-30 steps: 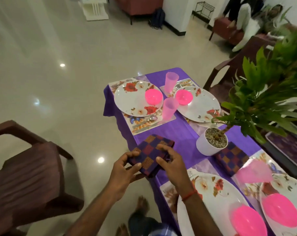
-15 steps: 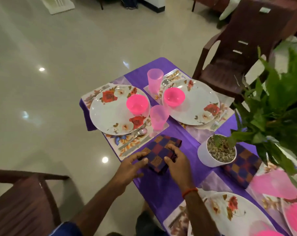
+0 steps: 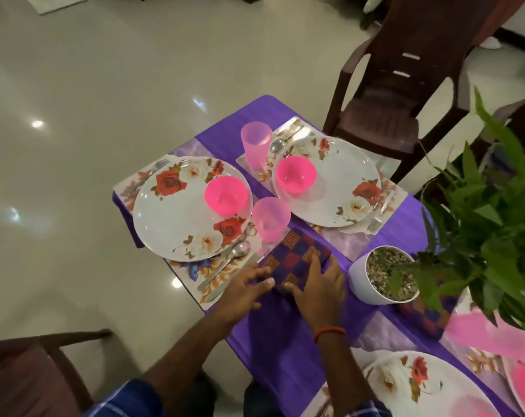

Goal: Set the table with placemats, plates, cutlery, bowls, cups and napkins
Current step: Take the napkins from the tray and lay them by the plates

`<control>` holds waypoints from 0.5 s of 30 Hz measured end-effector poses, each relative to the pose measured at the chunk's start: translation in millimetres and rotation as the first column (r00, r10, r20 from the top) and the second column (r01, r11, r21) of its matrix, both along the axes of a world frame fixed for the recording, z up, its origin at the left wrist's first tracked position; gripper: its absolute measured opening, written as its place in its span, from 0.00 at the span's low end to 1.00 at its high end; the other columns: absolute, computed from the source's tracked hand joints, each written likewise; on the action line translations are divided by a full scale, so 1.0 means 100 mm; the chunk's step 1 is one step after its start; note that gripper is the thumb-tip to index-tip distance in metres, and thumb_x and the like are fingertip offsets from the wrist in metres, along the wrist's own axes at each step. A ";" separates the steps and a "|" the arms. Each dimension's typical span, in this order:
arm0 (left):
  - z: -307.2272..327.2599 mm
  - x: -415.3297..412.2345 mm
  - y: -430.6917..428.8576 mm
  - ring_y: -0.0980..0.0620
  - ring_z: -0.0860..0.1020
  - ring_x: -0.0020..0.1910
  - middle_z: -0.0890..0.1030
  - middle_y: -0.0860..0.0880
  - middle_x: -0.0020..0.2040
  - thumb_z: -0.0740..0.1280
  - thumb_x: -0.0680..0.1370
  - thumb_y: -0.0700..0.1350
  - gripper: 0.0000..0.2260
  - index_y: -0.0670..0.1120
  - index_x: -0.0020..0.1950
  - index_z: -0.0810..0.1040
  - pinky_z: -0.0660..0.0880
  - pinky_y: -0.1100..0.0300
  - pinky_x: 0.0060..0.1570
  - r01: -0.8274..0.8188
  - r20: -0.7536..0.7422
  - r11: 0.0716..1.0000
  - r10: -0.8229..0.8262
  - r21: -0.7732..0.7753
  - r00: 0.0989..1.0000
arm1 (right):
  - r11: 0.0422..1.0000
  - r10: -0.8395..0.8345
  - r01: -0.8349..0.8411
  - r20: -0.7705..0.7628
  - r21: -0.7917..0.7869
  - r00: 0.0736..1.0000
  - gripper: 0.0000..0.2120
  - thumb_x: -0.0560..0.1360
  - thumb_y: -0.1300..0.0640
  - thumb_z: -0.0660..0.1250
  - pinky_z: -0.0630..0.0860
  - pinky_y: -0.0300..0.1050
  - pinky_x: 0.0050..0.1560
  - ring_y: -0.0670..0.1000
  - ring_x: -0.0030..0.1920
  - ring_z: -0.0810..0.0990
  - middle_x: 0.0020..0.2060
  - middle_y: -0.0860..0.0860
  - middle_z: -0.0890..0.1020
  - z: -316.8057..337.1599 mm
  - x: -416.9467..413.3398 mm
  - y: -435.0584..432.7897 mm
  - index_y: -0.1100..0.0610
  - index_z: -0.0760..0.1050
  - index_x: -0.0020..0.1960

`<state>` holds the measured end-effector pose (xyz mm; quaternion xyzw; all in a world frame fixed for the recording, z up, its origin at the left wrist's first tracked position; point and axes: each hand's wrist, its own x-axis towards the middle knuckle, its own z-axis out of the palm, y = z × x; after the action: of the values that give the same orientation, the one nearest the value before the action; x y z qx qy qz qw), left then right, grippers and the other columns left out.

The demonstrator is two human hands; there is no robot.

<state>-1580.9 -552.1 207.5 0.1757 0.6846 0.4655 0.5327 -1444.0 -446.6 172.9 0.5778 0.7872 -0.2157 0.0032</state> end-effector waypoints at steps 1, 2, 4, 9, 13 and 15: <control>0.00 -0.03 -0.01 0.61 0.77 0.57 0.72 0.59 0.67 0.69 0.81 0.47 0.11 0.53 0.64 0.78 0.81 0.53 0.55 0.025 -0.003 1.000 -0.025 -0.002 1.000 | 0.999 0.026 -0.027 0.022 0.043 0.999 0.43 0.70 0.37 0.74 0.68 0.59 0.67 0.64 0.73 0.62 0.75 0.62 0.61 0.00 -0.03 -0.01 0.51 0.61 0.78; 0.00 -0.06 -0.03 0.60 0.78 0.58 0.73 0.60 0.66 0.69 0.81 0.47 0.11 0.54 0.64 0.79 0.81 0.52 0.56 0.046 -0.007 0.999 -0.046 -0.004 0.999 | 0.996 0.061 -0.061 0.016 0.061 0.998 0.43 0.70 0.36 0.73 0.66 0.61 0.69 0.64 0.75 0.60 0.77 0.62 0.60 -0.01 -0.07 -0.01 0.50 0.61 0.78; 0.00 -0.15 -0.08 0.56 0.79 0.59 0.74 0.61 0.64 0.69 0.81 0.48 0.10 0.53 0.62 0.81 0.82 0.50 0.57 0.072 -0.016 0.997 -0.072 -0.009 0.997 | 0.982 0.173 -0.175 0.032 0.065 0.984 0.41 0.73 0.36 0.69 0.61 0.63 0.72 0.62 0.79 0.54 0.79 0.59 0.58 -0.04 -0.16 -0.02 0.48 0.58 0.80; 0.01 -0.42 -0.24 0.52 0.83 0.57 0.83 0.56 0.59 0.71 0.79 0.52 0.09 0.55 0.59 0.83 0.81 0.46 0.56 0.109 -0.003 0.994 -0.110 -0.020 0.994 | 0.942 0.331 -0.335 0.171 -0.005 0.928 0.32 0.78 0.35 0.53 0.67 0.67 0.68 0.66 0.76 0.63 0.78 0.59 0.64 -0.15 -0.28 -0.12 0.46 0.62 0.79; 0.09 -0.66 -0.36 0.52 0.83 0.55 0.84 0.55 0.54 0.71 0.80 0.50 0.08 0.54 0.59 0.83 0.81 0.55 0.51 0.127 -0.033 0.992 -0.127 0.009 0.991 | 0.933 0.358 -0.336 0.249 -0.128 0.900 0.35 0.79 0.34 0.56 0.60 0.63 0.73 0.65 0.79 0.54 0.80 0.58 0.56 -0.02 -0.36 -0.10 0.45 0.51 0.82; 0.14 -0.79 -0.39 0.56 0.83 0.49 0.85 0.55 0.52 0.71 0.80 0.48 0.08 0.53 0.59 0.82 0.80 0.58 0.46 0.135 -0.084 0.991 -0.132 0.024 0.988 | 0.924 0.373 -0.338 0.225 -0.179 0.900 0.35 0.79 0.35 0.57 0.64 0.60 0.71 0.62 0.76 0.61 0.77 0.56 0.62 0.17 -0.47 -0.12 0.45 0.52 0.81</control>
<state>-1660.2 -591.4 221.8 0.2481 0.6857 0.4313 0.5312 -1490.7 -458.4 190.0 0.4453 0.8560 -0.1885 0.1830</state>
